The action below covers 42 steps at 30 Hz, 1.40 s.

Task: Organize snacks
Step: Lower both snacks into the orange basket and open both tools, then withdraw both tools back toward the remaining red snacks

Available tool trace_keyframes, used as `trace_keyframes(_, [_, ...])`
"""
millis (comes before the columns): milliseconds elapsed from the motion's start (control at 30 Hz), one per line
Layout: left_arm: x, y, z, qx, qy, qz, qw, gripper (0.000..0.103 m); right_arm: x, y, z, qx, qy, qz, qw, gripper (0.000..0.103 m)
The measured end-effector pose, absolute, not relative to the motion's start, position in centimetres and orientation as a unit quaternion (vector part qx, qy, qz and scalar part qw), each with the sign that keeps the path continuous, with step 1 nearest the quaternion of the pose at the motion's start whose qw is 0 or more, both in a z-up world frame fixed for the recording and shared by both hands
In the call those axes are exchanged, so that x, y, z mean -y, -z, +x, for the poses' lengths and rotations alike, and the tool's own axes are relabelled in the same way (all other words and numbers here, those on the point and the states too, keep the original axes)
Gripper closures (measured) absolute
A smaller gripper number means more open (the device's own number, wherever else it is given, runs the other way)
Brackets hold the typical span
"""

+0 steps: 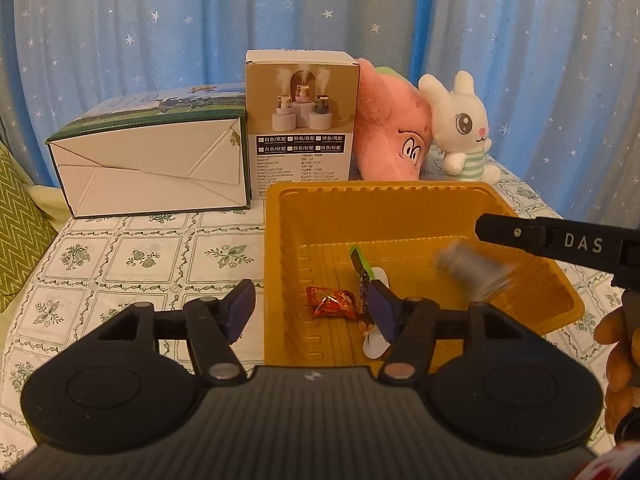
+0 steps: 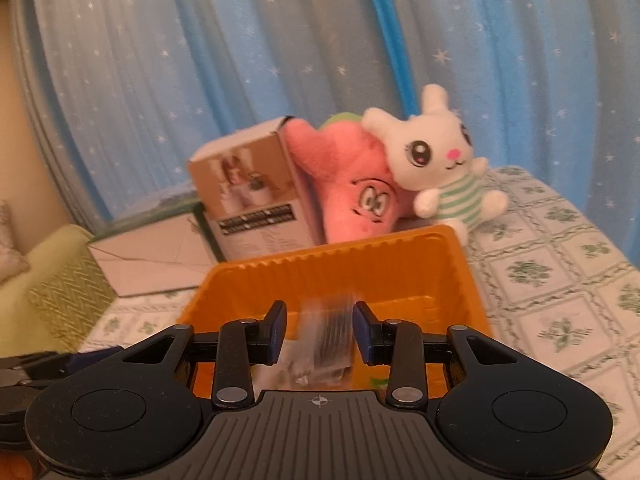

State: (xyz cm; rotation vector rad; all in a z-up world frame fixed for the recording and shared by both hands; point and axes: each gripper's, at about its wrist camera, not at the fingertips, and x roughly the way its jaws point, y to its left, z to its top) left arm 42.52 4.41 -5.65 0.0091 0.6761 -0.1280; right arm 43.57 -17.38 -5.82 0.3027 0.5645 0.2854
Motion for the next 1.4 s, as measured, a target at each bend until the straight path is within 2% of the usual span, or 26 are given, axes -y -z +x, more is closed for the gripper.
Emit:
trace_keyframes(100, [-4.5, 5.6, 42.4, -0.33, 0.061, 0.007, 0.942, 0.044, 17.4, 5.6, 43.4, -0.276, -0.131, 0.143, 0.941, 0.055])
trace_keyframes(200, [-4.5, 5.5, 42.3, -0.33, 0.064, 0.006, 0.942, 0.044, 17.6, 5.4, 43.3, -0.275, -0.121, 0.143, 0.943, 0.053])
trace_keyframes(600, [-4.3, 3.9, 39.4, -0.316, 0.071, 0.005, 0.946, 0.044, 18.9, 3.7, 39.2, -0.258, -0.095, 0.133, 0.952, 0.053])
trace_keyframes(933, [-4.8, 3.3, 32.4, -0.307, 0.092, 0.005, 0.947, 0.025, 19.2, 3.6, 32.1, -0.275, -0.106, 0.094, 0.951, 0.053])
trace_keyframes(1400, [-7.0, 5.2, 22.3, -0.331, 0.098, 0.013, 0.939, 0.023, 19.2, 6.3, 22.2, -0.333, -0.105, 0.103, 0.931, 0.053])
